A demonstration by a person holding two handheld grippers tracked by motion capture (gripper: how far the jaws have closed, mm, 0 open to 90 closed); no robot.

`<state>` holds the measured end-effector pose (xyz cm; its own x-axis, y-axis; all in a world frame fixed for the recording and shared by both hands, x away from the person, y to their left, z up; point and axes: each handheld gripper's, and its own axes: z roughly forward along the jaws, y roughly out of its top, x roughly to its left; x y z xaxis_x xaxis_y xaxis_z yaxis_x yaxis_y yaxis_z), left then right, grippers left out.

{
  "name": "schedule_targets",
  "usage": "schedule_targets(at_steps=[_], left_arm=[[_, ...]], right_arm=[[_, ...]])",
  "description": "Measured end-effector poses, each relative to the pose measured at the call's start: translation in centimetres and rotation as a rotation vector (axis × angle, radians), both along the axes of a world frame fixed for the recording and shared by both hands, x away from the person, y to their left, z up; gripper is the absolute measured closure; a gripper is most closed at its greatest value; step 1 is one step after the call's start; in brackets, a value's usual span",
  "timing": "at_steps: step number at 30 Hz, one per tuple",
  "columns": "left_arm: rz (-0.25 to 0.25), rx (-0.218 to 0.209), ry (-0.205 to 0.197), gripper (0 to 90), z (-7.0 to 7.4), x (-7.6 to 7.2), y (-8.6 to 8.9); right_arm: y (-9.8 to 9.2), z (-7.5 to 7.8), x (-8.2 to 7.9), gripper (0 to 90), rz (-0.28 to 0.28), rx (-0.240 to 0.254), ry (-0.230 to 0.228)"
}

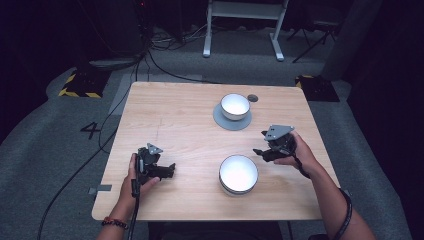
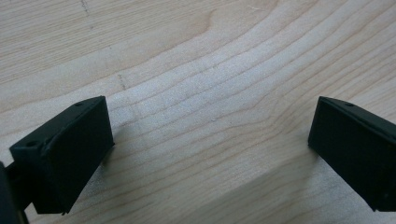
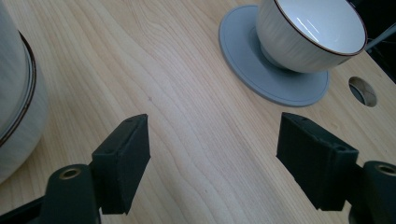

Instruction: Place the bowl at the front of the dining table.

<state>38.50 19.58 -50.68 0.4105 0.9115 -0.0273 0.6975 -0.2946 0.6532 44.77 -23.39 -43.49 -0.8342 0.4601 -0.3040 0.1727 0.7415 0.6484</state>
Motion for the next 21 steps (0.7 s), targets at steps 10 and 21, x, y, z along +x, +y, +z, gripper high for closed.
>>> schedule_targets(at_steps=[10, 21], left_arm=[[0.000, -0.007, -0.001, 0.0, 0.0, 0.0, 0.0], [0.000, -0.002, -0.001, 0.0, 0.0, 0.0, 0.0]], right_arm=[[-0.4, -0.5, -0.6, 25.6, -0.008, -0.010, -0.004], [-0.9, -1.4, -1.7, 25.4, -0.007, -0.041, 0.003]])
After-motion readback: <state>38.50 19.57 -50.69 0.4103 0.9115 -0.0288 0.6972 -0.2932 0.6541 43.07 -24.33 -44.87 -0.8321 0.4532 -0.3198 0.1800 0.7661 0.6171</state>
